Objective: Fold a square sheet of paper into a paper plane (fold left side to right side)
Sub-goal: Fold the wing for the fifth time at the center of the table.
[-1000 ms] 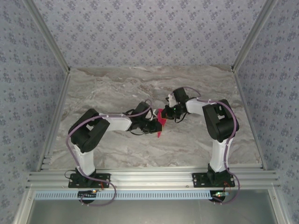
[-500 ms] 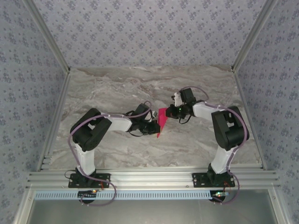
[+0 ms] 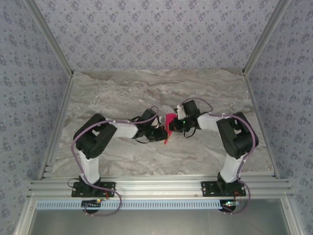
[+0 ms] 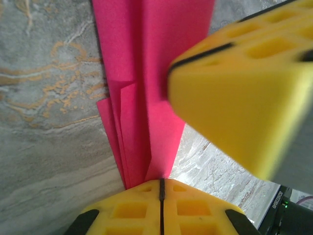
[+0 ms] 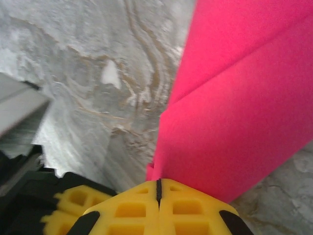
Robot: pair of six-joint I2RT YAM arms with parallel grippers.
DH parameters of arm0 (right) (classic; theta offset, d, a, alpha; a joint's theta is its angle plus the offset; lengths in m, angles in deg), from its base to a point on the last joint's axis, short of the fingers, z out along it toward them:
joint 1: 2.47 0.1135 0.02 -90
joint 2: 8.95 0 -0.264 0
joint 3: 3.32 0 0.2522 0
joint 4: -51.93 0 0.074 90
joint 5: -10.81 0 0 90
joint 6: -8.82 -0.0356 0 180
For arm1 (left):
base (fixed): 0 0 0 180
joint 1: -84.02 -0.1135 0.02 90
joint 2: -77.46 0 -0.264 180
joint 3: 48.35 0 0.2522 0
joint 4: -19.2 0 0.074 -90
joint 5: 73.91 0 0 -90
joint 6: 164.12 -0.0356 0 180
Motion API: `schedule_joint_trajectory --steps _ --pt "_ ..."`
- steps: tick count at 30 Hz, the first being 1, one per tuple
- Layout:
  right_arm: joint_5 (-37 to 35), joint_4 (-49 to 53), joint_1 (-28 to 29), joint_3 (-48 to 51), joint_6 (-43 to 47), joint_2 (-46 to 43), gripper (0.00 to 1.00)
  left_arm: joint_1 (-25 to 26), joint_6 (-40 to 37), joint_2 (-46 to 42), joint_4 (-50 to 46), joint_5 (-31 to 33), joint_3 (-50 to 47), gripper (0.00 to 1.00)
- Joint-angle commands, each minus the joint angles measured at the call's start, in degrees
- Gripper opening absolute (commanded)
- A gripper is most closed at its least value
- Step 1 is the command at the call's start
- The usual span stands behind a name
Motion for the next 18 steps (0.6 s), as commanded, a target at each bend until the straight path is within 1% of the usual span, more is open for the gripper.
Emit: schedule_joint_trajectory --steps 1,8,18 --pt "-0.94 0.74 -0.03 -2.1 0.98 2.26 0.06 0.05 -0.28 1.65 -4.34 3.42 -2.1 0.05" --pt "-2.76 2.02 -2.39 -3.77 3.5 4.79 0.06 -0.06 -0.16 2.24 -4.19 2.44 -2.46 0.05" --pt "-1.87 3.91 -5.64 -9.23 5.52 7.86 0.06 -0.32 -0.11 2.43 -4.13 2.79 -3.21 0.05"
